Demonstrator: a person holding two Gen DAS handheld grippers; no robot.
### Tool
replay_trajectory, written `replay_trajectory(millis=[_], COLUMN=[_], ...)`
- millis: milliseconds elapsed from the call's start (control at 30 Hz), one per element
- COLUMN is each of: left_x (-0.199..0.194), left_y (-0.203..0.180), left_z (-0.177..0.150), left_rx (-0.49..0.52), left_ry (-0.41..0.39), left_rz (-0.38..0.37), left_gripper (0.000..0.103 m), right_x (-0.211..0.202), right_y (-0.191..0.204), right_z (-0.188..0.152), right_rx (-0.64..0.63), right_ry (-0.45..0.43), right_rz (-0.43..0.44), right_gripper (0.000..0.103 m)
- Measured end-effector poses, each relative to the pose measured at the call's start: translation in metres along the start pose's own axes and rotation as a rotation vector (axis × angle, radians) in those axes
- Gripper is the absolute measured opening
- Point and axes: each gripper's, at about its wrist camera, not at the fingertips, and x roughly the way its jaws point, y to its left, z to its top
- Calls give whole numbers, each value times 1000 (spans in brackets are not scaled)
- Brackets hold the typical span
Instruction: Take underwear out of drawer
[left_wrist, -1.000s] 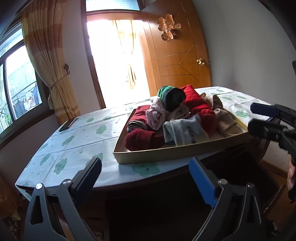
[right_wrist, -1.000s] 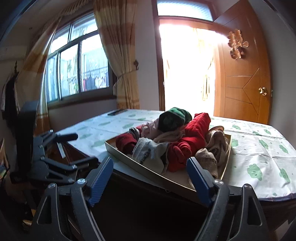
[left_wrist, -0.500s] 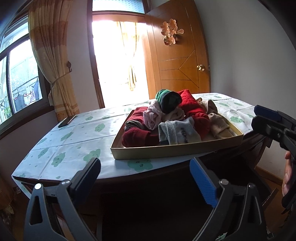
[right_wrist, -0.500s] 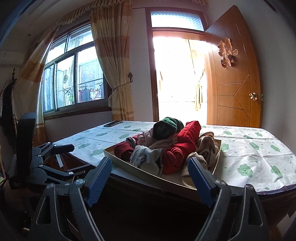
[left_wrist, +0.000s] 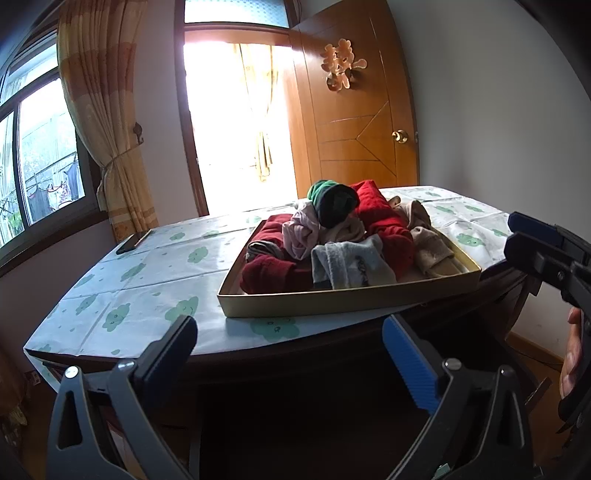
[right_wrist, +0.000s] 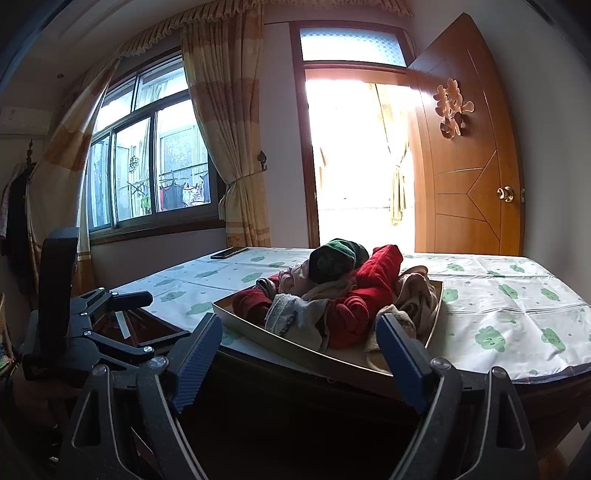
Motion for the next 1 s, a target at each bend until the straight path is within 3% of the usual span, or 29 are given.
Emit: replay_trajectory(millis=[1000], left_x=[-4], left_y=[-2], left_z=[3], left_rx=[-19], left_ry=[-9], left_rz=[-3], left_gripper=[102], right_x=[-8], right_y=[6], right_z=[-2], right_rx=[-25], right_ry=[-13], right_rz=[4], right_gripper=[87])
